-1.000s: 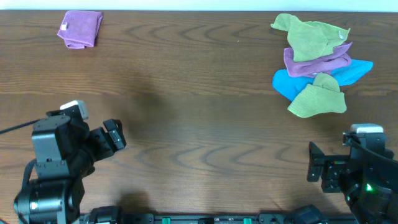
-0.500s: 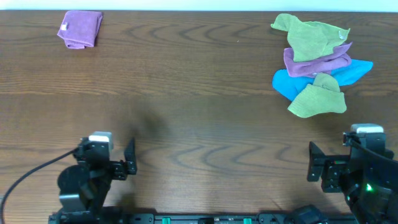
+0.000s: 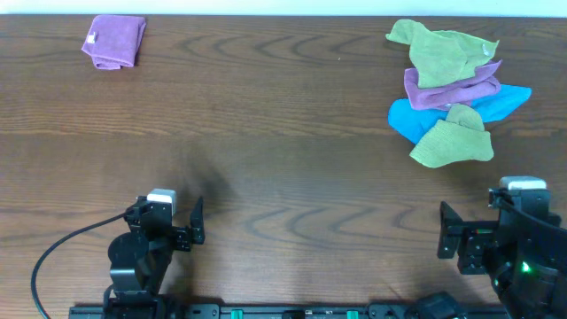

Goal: Fold the cloth

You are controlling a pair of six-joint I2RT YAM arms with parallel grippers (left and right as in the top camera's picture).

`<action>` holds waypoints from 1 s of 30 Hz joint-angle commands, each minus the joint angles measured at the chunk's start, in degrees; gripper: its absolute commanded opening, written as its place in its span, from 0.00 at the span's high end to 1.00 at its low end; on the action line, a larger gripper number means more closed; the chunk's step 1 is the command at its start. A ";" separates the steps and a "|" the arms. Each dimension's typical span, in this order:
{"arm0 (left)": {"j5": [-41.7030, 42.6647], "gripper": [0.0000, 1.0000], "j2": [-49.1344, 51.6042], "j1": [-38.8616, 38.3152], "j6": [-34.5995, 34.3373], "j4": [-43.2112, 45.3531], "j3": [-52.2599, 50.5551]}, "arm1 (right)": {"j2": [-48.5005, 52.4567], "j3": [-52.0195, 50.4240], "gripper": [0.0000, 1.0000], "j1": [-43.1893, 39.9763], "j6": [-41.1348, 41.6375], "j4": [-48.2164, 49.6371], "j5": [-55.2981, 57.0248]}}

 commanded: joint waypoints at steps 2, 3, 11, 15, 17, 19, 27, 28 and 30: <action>-2.03 0.05 -2.23 -0.22 -1.97 2.80 -3.56 | -0.22 -0.09 0.01 0.22 0.61 -0.09 0.59; -2.67 0.05 -2.49 -0.22 -1.90 2.84 -3.52 | -0.22 -0.09 0.01 0.22 0.61 -0.09 0.59; -4.33 0.05 -6.40 -0.22 -1.88 2.80 -3.52 | -0.22 -0.09 0.01 0.22 0.61 -0.09 0.59; -3.91 0.05 -7.85 -0.22 -1.88 2.84 -3.52 | -0.22 -0.09 0.01 0.22 0.61 -0.09 0.59; -3.93 0.05 -7.82 -0.22 -1.88 2.82 -3.52 | -0.22 -0.09 0.01 0.22 0.61 -0.09 0.59; -3.91 0.05 -7.82 -0.22 -1.88 2.82 -3.52 | -0.22 -0.09 0.01 0.22 0.61 -0.09 0.59; -3.96 0.05 -7.76 -0.22 -1.86 2.82 -3.52 | -0.22 -0.09 0.01 0.22 0.61 -0.09 0.59; -3.96 0.05 -7.76 -0.22 -1.86 2.82 -3.52 | -0.22 -0.09 0.01 0.22 0.61 -0.09 0.59; -3.96 0.05 -7.76 -0.22 -1.86 2.82 -3.52 | -0.22 -0.09 0.01 0.22 0.61 -0.09 0.59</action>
